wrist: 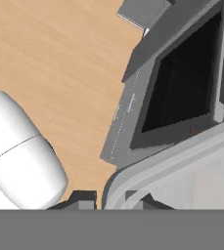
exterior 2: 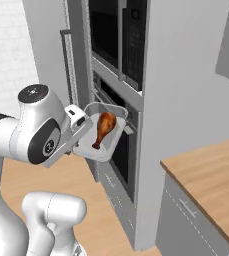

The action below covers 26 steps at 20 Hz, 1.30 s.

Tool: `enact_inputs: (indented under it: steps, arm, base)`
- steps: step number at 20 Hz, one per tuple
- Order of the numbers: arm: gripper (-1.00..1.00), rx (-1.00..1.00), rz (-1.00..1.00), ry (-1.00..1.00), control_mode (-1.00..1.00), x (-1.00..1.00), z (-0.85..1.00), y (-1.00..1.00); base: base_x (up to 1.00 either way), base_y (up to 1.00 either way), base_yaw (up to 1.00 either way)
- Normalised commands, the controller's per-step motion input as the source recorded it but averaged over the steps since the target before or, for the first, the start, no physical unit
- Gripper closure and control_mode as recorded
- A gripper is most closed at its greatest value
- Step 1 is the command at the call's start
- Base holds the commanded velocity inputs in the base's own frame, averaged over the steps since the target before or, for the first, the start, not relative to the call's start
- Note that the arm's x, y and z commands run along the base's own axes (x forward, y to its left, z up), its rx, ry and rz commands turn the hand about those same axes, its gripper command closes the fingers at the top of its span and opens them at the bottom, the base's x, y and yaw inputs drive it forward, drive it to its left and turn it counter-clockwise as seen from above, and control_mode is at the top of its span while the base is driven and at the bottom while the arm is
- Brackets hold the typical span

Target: Take the meat container that has the chicken drumstick and place it on the second highest rack of the freezer. Then take the vegetable container that has the squash and avocado and place it on the highest rack of the freezer.

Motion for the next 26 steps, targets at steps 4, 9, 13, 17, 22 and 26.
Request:
enact_inputs:
  steps: [4,9,13,17,22,26]
  arm:
    - [1.0,0.0,0.0,0.0,1.0,0.0,0.0,0.0]
    - [1.0,0.0,0.0,0.0,1.0,0.0,0.0,0.0]
    - [1.0,0.0,0.0,0.0,1.0,0.0,0.0,0.0]
    - [1.0,0.0,0.0,0.0,1.0,0.0,0.0,0.0]
    - [1.0,0.0,0.0,0.0,1.0,0.0,0.0,0.0]
    - [1.0,0.0,0.0,0.0,1.0,0.0,0.0,0.0]
  base:
    - [0.46,0.78,0.36]
    - [0.56,0.7,0.33]
    - [0.76,0.52,0.27]
    - [0.77,0.26,0.18]
    - [0.69,0.0,0.09]
    - [0.69,0.0,0.06]
